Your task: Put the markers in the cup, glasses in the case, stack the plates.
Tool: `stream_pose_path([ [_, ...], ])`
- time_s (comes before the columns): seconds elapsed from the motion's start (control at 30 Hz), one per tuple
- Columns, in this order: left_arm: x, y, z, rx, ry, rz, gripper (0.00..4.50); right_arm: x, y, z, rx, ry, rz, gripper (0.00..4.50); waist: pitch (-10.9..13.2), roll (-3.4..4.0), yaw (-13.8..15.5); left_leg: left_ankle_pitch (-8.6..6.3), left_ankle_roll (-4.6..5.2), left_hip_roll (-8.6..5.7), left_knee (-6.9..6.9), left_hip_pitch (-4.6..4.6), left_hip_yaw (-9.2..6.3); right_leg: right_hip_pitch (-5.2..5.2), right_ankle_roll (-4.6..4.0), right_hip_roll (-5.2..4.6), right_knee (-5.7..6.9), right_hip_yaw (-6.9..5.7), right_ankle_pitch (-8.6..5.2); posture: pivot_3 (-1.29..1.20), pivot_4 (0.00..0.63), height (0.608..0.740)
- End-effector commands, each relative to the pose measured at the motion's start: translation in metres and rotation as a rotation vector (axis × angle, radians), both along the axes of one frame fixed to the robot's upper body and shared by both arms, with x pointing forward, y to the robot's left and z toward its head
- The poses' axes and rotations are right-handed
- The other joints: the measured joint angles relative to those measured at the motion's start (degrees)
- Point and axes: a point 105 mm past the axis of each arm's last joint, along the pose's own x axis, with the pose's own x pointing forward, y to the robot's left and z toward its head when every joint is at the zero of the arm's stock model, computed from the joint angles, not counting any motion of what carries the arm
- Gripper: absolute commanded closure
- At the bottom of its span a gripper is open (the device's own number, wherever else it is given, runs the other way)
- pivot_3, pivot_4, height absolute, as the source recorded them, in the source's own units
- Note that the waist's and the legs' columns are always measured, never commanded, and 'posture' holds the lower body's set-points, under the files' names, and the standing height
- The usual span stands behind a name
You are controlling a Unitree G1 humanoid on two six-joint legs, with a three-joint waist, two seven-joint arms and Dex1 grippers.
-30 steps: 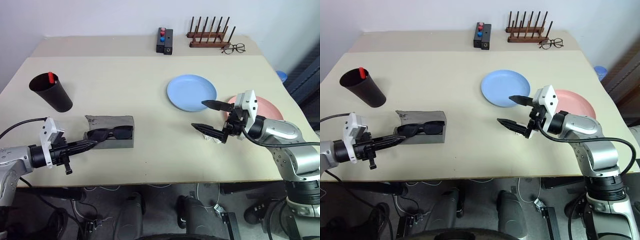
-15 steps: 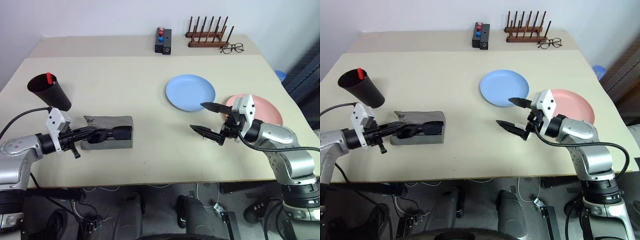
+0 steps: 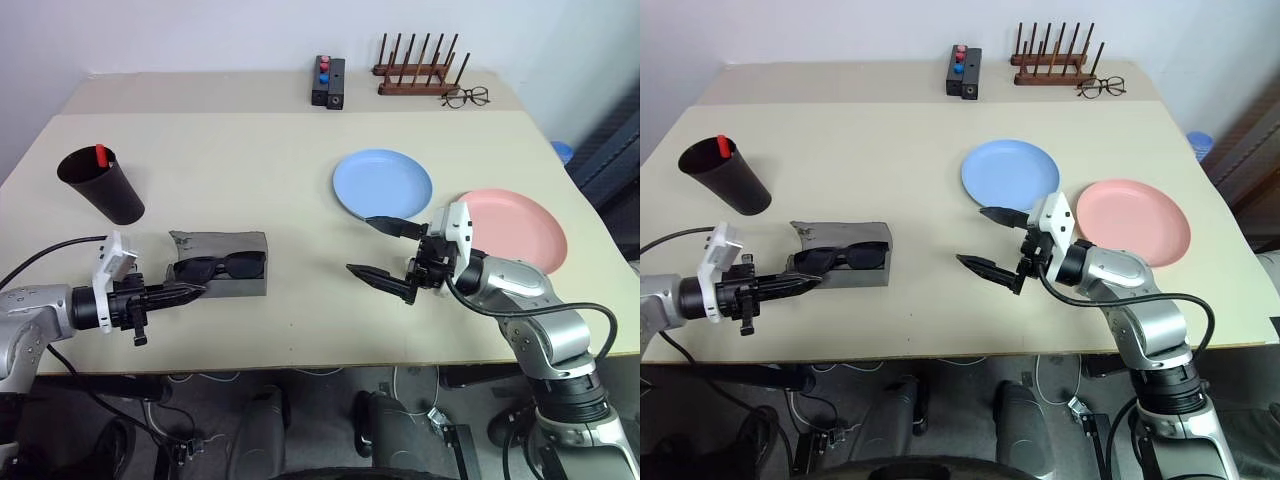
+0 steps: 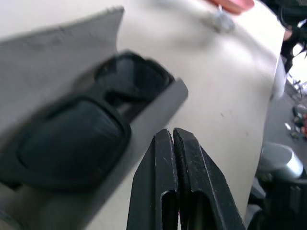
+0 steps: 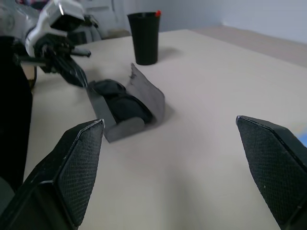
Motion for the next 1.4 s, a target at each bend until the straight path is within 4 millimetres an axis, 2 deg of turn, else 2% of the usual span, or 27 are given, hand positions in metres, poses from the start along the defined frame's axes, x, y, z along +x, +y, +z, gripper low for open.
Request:
stream_pose_path([
  [0.03,0.009,0.000,0.002,0.063,-0.074,0.003,4.45,-0.002,0.003,0.012,0.014,-0.064,0.010,0.00,0.0,-0.02,0.0,0.00,0.00,0.00,0.01,-0.01,0.01,-0.07,0.00,-0.01,-0.02,0.00,0.00,0.00,0.150,0.740],
  [0.23,0.024,0.010,-0.001,0.126,-0.114,0.066,4.45,-0.002,0.001,0.012,0.012,-0.068,-0.001,0.00,0.0,-0.02,-0.2,0.01,0.02,0.00,-0.02,-0.01,0.03,0.10,-0.01,0.01,0.02,0.01,0.01,0.00,0.150,0.740],
  [0.43,0.031,0.020,0.008,0.117,-0.158,0.091,4.45,-0.001,0.001,0.013,0.012,-0.071,-0.008,0.00,0.0,-0.02,-0.2,0.07,0.11,0.00,-0.03,-0.01,0.03,0.09,-0.01,0.01,0.03,0.01,0.01,0.00,0.150,0.740],
  [0.67,0.018,0.011,0.017,0.038,-0.111,0.034,4.45,0.000,0.001,0.013,0.012,-0.075,-0.011,0.00,0.0,-0.02,-0.2,0.01,0.02,0.00,-0.03,-0.02,0.03,0.09,-0.01,0.01,0.01,0.01,0.01,0.00,0.150,0.740],
  [0.8,0.027,0.011,0.034,0.004,-0.177,0.065,4.45,0.001,0.001,0.014,0.013,-0.075,-0.009,0.00,0.0,-0.02,-0.1,0.02,0.02,0.00,-0.03,-0.01,0.02,0.09,-0.01,0.01,0.03,0.01,0.01,0.00,0.150,0.740],
  [0.93,0.046,0.008,0.059,0.002,-0.337,0.105,4.45,0.002,0.001,0.014,0.013,-0.075,-0.007,0.00,0.0,-0.03,0.0,0.07,0.11,0.00,0.00,-0.02,0.02,0.13,-0.01,0.01,0.02,0.00,0.01,0.00,0.150,0.740],
  [1.0,0.054,0.009,0.064,0.019,-0.385,0.134,4.45,0.002,0.002,0.014,0.013,-0.075,-0.006,0.00,0.0,-0.03,-0.1,0.08,0.12,0.00,0.01,-0.02,0.02,0.14,0.00,0.01,0.02,-0.01,0.01,0.00,0.150,0.740],
  [1.13,0.063,0.012,0.051,0.127,-0.390,0.146,4.45,0.003,0.002,0.015,0.012,-0.078,-0.008,0.00,0.0,-0.03,-0.4,0.10,0.16,-0.01,-0.02,0.02,0.04,0.15,0.01,0.04,0.06,0.01,0.02,0.00,0.150,0.740],
  [1.27,0.057,0.012,0.032,0.157,-0.323,0.114,4.45,0.002,0.000,0.015,0.011,-0.077,-0.019,0.00,0.0,-0.03,-0.3,0.11,0.16,0.00,-0.02,0.03,0.04,0.12,0.02,0.05,0.11,0.01,0.02,0.00,0.150,0.740],
  [1.4,0.054,0.013,0.021,0.156,-0.287,0.104,4.45,0.001,-0.001,0.015,0.011,-0.076,-0.024,0.00,0.0,-0.05,0.0,0.10,0.15,0.00,-0.01,0.01,0.02,0.13,0.01,0.04,0.09,0.00,0.01,0.00,0.150,0.740],
])
